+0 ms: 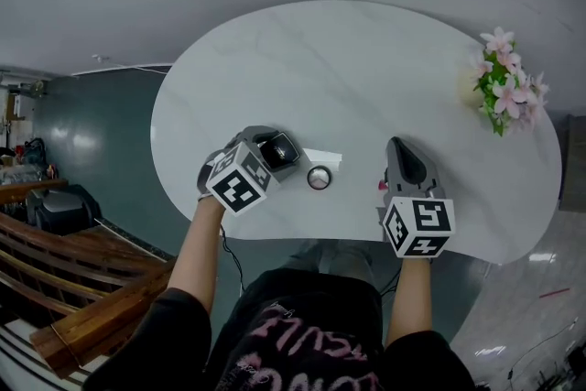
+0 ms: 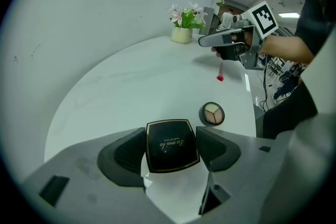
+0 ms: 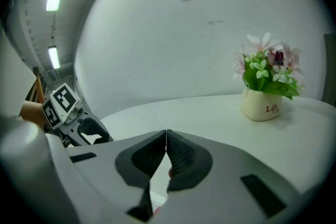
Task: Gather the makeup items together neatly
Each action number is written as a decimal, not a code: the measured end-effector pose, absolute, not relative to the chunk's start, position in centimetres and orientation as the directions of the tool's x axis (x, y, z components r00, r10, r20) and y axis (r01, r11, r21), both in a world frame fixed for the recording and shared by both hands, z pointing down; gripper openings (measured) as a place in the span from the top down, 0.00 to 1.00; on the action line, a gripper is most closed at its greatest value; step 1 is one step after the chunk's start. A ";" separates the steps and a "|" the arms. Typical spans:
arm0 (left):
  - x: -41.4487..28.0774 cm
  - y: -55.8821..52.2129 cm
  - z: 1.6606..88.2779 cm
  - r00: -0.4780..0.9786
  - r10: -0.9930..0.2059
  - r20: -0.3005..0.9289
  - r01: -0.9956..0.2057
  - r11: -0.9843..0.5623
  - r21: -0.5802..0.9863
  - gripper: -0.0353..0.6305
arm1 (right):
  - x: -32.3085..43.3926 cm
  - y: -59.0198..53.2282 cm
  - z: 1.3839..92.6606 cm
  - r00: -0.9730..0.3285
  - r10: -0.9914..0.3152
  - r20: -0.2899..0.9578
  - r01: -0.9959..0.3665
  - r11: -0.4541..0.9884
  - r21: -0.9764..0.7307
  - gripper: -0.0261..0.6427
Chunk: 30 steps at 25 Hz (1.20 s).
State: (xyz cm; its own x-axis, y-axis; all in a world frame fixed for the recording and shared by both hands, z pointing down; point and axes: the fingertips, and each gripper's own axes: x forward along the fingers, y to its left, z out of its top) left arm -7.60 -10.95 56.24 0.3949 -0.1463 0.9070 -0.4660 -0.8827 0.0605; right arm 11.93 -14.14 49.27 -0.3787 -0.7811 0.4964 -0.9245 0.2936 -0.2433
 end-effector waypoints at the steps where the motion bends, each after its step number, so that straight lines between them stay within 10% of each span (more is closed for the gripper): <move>1: -8.1 -10.5 56.3 0.392 -0.141 0.909 -0.464 -0.884 0.063 0.49 | 11.3 -14.2 49.2 -0.388 -0.777 0.496 -0.921 0.304 -0.244 0.87; 30: -7.6 -4.1 57.9 0.353 0.182 0.918 0.051 -0.983 0.176 0.49 | 8.7 -13.3 50.1 -0.401 -0.748 0.530 -0.916 0.330 -0.227 0.87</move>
State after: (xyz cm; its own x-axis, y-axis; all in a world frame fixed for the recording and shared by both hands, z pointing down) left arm -7.56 -4.06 57.90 0.3531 0.1822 0.9177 0.0505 -0.9831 0.1757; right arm 8.73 -13.33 50.14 -0.4005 -0.7476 0.5297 -0.9163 0.3304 -0.2265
